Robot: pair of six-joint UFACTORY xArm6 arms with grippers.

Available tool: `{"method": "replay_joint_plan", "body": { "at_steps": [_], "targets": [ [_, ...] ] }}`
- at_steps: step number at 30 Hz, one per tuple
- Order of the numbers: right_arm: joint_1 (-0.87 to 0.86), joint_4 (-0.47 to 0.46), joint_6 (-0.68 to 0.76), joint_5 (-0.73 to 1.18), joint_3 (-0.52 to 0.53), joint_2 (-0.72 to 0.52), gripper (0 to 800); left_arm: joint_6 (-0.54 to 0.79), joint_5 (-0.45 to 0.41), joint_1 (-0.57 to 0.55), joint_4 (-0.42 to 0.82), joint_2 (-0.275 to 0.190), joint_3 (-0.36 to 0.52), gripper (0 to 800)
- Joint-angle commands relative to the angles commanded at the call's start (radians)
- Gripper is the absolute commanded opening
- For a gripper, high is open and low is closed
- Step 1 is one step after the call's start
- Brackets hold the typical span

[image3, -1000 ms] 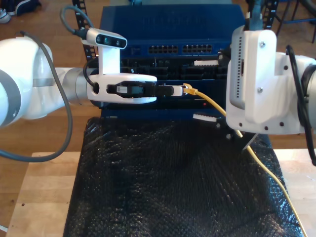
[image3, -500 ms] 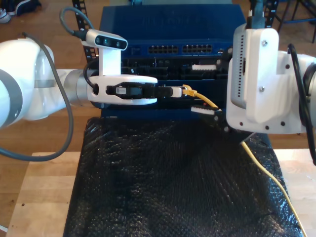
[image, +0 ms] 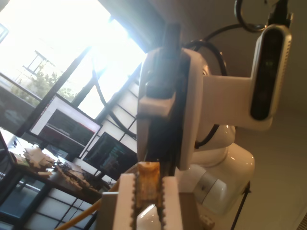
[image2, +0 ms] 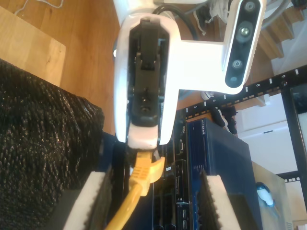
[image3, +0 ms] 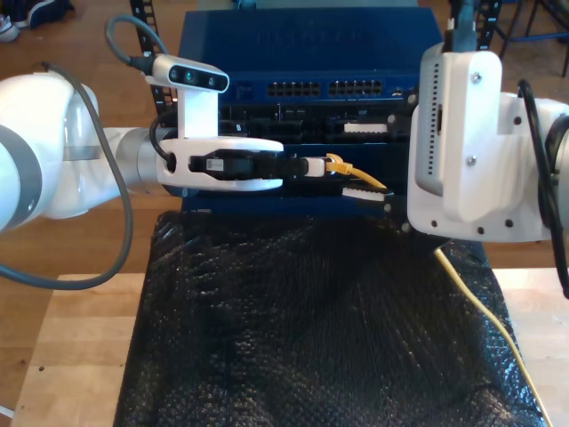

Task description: Grab the cable and plug it in

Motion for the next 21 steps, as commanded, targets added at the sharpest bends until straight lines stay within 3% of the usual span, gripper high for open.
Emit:
{"method": "replay_joint_plan", "body": {
  "at_steps": [21],
  "targets": [
    [0.012,0.000,0.002,0.000,0.002,0.000,385,-0.046,0.009,-0.002,-0.002,0.002,0.002,25]
  ]
}}
